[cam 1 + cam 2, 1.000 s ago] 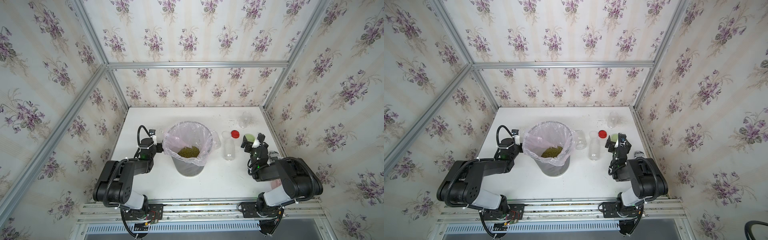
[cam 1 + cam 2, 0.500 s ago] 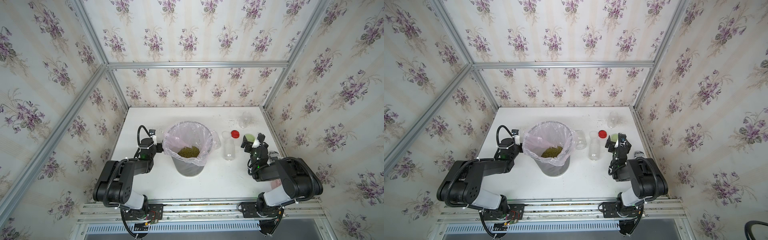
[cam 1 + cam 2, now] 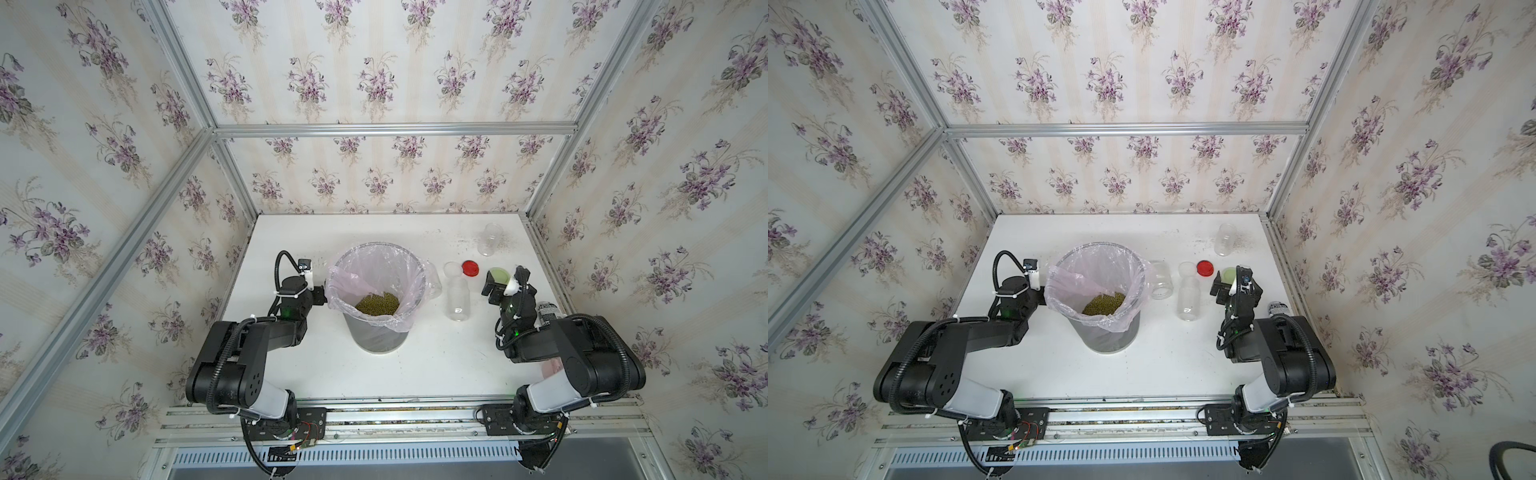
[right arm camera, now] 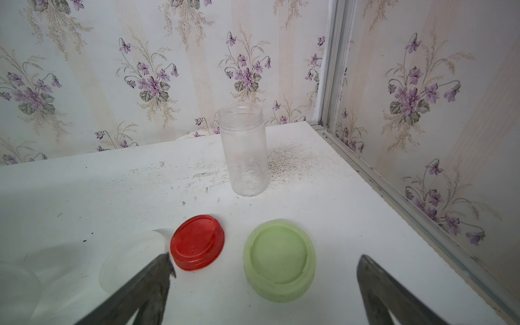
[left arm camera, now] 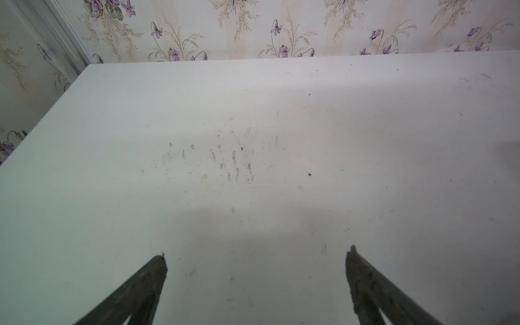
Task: Empty moldy mung beans from jars
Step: Reset both arms
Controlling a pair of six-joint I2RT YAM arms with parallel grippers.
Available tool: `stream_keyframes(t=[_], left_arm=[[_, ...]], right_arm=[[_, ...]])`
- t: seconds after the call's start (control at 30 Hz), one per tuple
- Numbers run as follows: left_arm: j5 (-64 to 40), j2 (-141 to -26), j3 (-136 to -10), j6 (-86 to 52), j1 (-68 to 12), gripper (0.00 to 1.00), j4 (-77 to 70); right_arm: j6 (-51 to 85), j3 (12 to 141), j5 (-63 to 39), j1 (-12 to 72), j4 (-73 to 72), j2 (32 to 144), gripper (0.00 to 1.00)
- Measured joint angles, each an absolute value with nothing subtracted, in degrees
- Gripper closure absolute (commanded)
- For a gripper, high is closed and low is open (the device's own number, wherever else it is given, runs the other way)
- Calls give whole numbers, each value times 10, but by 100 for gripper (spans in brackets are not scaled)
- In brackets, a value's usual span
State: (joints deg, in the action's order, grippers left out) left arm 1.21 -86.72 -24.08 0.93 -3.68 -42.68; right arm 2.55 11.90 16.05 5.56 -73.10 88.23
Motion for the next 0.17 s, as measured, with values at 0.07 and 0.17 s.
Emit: stream_keyframes(t=[0.07, 0.17], left_arm=[[12, -867, -241, 9, -37, 0, -427], [12, -867, -241, 9, -37, 0, -427]], right_arm=[[25, 121, 159, 55, -730, 883, 0], [26, 123, 155, 50, -728, 882, 0]])
